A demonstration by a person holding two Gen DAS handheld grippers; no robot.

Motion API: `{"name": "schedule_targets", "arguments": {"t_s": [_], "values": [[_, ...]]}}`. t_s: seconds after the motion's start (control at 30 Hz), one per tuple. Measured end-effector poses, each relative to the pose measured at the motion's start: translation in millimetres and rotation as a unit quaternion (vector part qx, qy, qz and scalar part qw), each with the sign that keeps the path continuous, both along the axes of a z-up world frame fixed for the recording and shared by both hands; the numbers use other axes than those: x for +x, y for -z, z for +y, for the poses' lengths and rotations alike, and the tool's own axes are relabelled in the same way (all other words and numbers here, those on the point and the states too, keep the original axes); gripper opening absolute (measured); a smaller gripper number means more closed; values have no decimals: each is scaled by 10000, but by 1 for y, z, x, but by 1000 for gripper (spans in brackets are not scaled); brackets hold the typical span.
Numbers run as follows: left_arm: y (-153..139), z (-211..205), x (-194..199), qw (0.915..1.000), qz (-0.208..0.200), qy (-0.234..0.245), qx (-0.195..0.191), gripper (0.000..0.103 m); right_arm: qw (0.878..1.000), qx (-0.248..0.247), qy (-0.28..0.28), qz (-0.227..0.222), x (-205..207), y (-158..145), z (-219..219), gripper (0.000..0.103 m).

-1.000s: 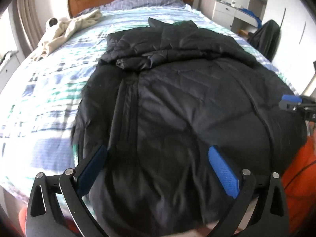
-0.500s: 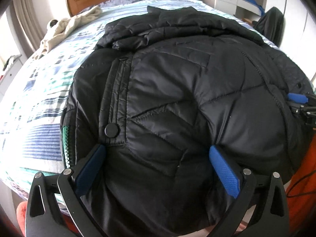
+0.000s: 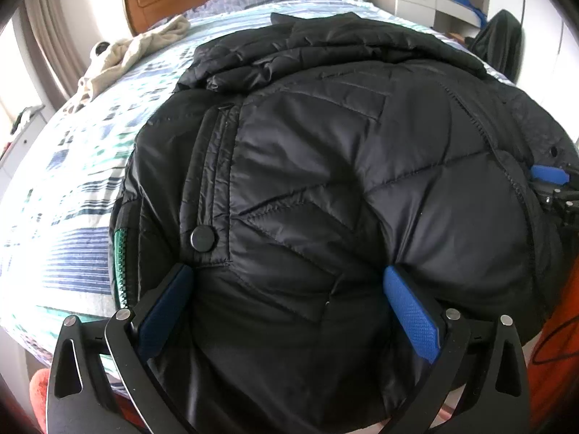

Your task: Fold large clothes

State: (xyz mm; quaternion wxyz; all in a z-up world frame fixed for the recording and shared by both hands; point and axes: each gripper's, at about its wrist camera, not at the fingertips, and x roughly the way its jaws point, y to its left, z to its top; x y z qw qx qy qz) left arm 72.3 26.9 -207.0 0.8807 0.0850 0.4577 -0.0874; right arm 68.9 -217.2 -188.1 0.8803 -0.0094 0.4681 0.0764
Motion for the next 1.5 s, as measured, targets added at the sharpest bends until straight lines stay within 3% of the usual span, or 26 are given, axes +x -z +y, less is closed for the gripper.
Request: {"name": "schedule_targets", "arguments": {"t_s": [0.47, 0.83, 0.97, 1.07, 1.13, 1.23, 1.37, 1.5], "values": [[-2, 6, -4, 9996, -106, 179, -170, 103, 10000, 6, 0, -79, 2, 0, -1, 72], [-28, 24, -4, 9971, 181, 266, -696, 102, 9998, 29, 107, -174, -1, -1, 0, 72], [-62, 49, -19, 9943, -102, 120, -1053, 102, 9992, 167, 352, -80, -2, -26, -10, 72], [-76, 78, -28, 9951, -250, -218, -928, 102, 9939, 412, 801, -632, -20, -65, -39, 72], [-71, 101, -29, 9955, -108, -590, -736, 102, 9913, 463, 984, -739, -30, -81, -62, 72], [-49, 124, -27, 9919, 316, -915, -820, 102, 9915, 359, 1149, -500, -44, -86, -100, 72], [-33, 129, -28, 9833, 608, -923, -1446, 102, 9903, 55, 1386, -42, -64, -69, -139, 72], [-13, 110, -14, 9763, 833, -603, -1905, 102, 9876, 1066, 1024, 526, -66, -36, -150, 72]]}}
